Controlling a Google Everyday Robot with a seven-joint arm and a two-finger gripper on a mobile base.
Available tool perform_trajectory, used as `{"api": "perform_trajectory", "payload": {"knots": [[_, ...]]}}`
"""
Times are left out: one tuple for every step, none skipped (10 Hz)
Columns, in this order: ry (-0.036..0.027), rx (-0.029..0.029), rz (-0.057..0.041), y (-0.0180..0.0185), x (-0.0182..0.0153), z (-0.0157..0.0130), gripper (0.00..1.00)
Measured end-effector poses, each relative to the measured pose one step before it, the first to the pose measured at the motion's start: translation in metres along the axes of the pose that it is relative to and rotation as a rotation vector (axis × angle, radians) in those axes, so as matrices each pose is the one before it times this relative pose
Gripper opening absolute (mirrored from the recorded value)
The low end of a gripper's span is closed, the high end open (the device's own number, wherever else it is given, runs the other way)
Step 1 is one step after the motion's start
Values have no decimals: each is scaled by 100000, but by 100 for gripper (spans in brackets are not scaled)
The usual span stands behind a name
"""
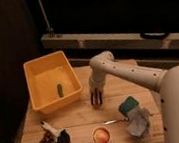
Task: Wipe table surface with eraser
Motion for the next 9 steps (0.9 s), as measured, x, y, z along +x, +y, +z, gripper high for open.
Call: {"api": "perform_trajectory", "payload": {"knots": [[-622,-236,2465,1850,-1298,-67,0],[21,15,2564,1207,-565,-101,0],[384,109,2650,972,-99,-203,0],[833,-252,3968,1551,543,-296,0],[639,-684,3282,1183,1025,-185,0],[706,-327,2622,713,1166,-157,0],[1005,-704,3105,923,2151,-341,0],[548,-838,1910,628,2027,-314,0],[581,-214,1347,128,1891,-182,0]]}}
